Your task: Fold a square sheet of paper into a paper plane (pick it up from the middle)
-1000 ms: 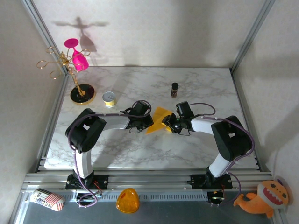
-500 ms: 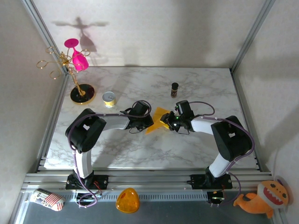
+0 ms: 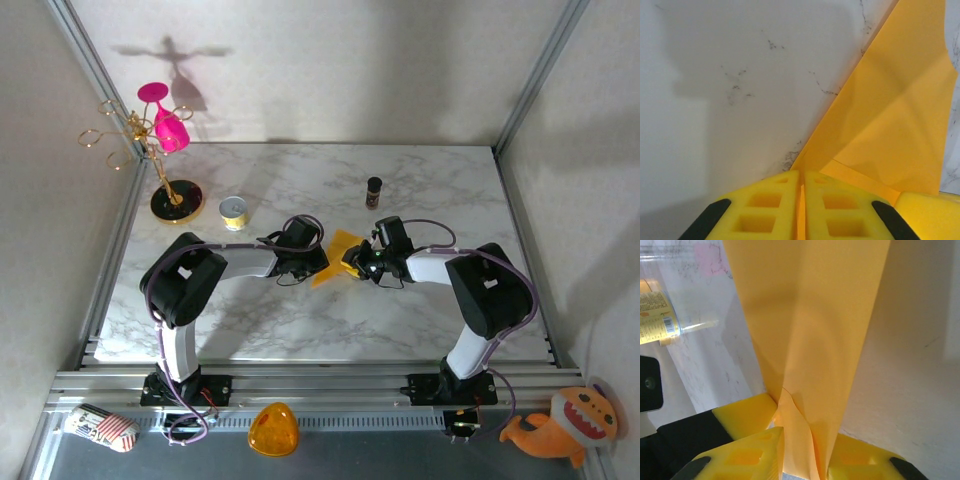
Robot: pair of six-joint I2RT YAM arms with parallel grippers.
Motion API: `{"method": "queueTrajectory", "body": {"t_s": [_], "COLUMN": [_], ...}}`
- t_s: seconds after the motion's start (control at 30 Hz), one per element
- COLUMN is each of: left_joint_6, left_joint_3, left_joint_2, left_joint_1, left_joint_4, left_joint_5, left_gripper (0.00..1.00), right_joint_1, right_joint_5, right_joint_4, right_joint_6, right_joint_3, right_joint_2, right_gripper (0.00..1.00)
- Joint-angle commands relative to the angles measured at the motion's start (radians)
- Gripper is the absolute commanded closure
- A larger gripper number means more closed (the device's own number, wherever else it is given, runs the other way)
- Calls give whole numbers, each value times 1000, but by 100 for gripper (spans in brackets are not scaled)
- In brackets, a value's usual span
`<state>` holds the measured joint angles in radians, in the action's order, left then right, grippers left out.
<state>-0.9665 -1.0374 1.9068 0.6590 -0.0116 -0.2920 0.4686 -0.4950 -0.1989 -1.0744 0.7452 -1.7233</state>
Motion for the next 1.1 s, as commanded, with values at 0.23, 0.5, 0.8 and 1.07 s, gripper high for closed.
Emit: {"method": "queueTrajectory", "body": {"t_s": [0.23,0.5,0.8,1.07], "left_joint_6": [26,186,478,792], "left_joint_3": [14,23,175,253], "left_joint_2": [-40,-190,-284,-289], "left_joint_1": [-13,4,80,208], "left_joint_4": [48,25,-160,-308], "left_joint_5": [13,113,229,352], "left_gripper": [87,73,40,31], "right_joint_1": [-8,-10,-9,-20], "right_joint_5": [2,56,88,78], "right_joint_4": [31,58,110,141], "right_joint_6": [59,83,40,2], "right_joint_3": [27,22,8,12], "right_joint_2": [-31,33,105,126], "right_gripper": [89,100,99,99]}}
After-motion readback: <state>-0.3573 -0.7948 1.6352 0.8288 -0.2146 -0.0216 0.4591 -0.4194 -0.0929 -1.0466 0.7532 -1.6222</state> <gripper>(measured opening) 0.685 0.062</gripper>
